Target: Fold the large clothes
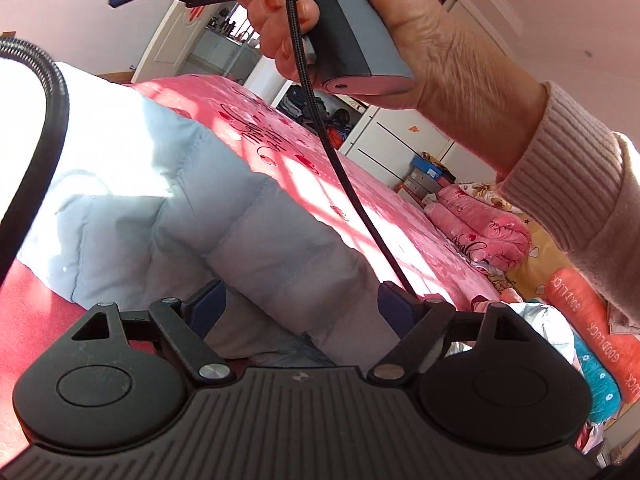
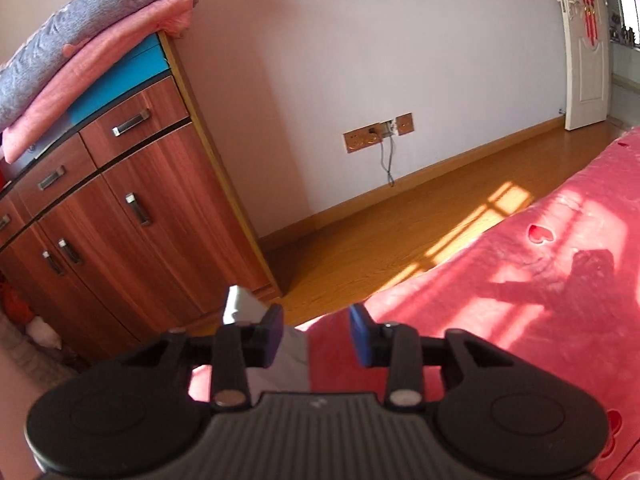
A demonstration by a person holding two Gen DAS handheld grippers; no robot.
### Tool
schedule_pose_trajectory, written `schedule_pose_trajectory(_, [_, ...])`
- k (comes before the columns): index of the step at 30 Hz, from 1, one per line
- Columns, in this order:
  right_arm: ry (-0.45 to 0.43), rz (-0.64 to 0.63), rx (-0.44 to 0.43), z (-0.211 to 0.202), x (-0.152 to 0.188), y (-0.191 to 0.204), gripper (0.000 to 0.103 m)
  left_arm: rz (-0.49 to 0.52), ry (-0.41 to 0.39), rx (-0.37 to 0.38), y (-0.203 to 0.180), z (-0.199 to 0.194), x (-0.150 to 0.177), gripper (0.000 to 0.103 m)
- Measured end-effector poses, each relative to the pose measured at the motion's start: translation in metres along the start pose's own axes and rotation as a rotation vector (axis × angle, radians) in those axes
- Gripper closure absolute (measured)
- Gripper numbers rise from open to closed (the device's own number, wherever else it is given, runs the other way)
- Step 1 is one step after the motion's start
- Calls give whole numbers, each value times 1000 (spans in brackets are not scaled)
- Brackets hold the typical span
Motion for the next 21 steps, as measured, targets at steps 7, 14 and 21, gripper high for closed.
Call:
schedule_pose_trajectory(7, [-169, 102, 184, -82, 26, -42, 35, 12, 56, 28, 3, 3, 9, 1])
schedule_pose_trajectory(14, [-313, 172, 459, -246, 116, -59, 19, 126, 112, 150, -36, 9, 22, 1])
schedule_pose_trajectory(21, [-298, 216, 828, -373, 259, -51, 13, 250, 204, 234, -71, 8, 52, 1])
Point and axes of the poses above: each gripper's, at about its wrist camera, not at the fingertips, and z roughly the way its jaws point, y to its left, x to its underside, the point moved 6 cm from there along z, roughly the way its jaws point, and after that the axes turned 4 degrees about -z, right-handed, at the moved point
